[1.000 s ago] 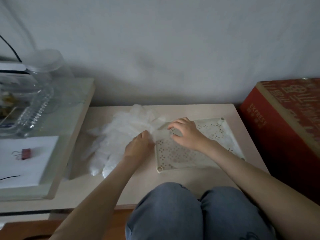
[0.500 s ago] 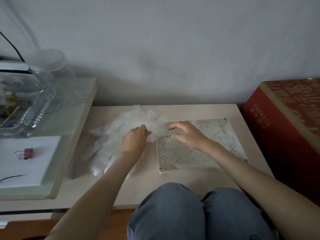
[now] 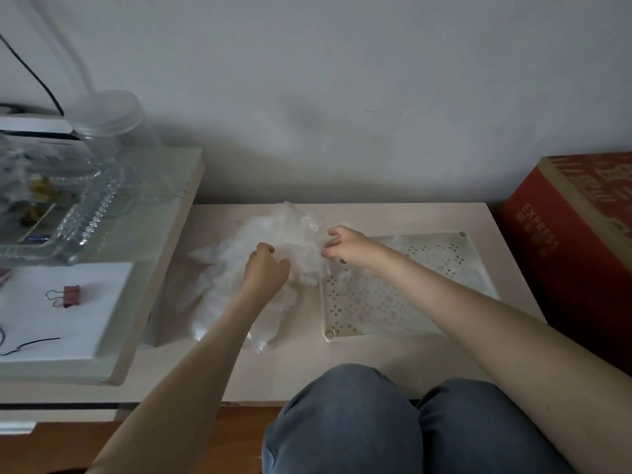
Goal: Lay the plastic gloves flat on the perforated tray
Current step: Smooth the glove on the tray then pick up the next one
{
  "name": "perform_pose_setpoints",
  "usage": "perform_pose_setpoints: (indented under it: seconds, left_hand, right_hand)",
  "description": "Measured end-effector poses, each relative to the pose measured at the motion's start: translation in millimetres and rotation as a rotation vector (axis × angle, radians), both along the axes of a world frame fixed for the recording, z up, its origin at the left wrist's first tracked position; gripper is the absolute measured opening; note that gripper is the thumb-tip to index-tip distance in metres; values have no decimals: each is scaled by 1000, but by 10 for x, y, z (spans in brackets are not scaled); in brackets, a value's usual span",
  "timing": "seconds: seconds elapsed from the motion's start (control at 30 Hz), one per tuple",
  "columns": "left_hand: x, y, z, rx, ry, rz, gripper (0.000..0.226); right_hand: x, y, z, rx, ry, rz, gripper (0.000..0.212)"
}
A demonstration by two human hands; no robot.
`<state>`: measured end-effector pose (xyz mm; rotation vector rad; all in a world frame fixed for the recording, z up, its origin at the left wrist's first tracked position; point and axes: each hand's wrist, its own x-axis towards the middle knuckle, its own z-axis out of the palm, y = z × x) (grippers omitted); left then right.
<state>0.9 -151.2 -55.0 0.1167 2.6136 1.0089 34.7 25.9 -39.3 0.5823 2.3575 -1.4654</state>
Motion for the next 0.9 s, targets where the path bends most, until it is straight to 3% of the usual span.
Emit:
perform_pose_setpoints:
  seconds: [0.13, 0.3, 0.47, 0.57, 0.67, 0.77, 0.9]
  left_hand:
    - [-36, 31, 6, 136, -177, 103, 59]
    - [-72, 61, 45, 390, -292, 207, 83]
    - [-97, 94, 38, 517, -271, 387, 31]
    - [-93, 44, 73, 533, -317, 526, 27]
    - [-68, -81, 112, 674, -300, 546, 24]
    - [-18, -163, 171, 740, -330, 495, 31]
    - [44, -170, 249, 847, -359, 341, 27]
  right_hand:
    - [-177, -183, -84, -10, -49, 19, 62]
    - [-170, -311, -21, 94, 121, 136, 45]
    - [-116, -441, 79, 6, 119, 282, 29]
    - [-126, -440, 42, 93, 94, 262, 30]
    - [-122, -440, -14, 272, 134, 305, 33]
    - [-117, -496, -7, 204, 170, 280, 48]
    - [-126, -597, 29, 163, 233, 196, 35]
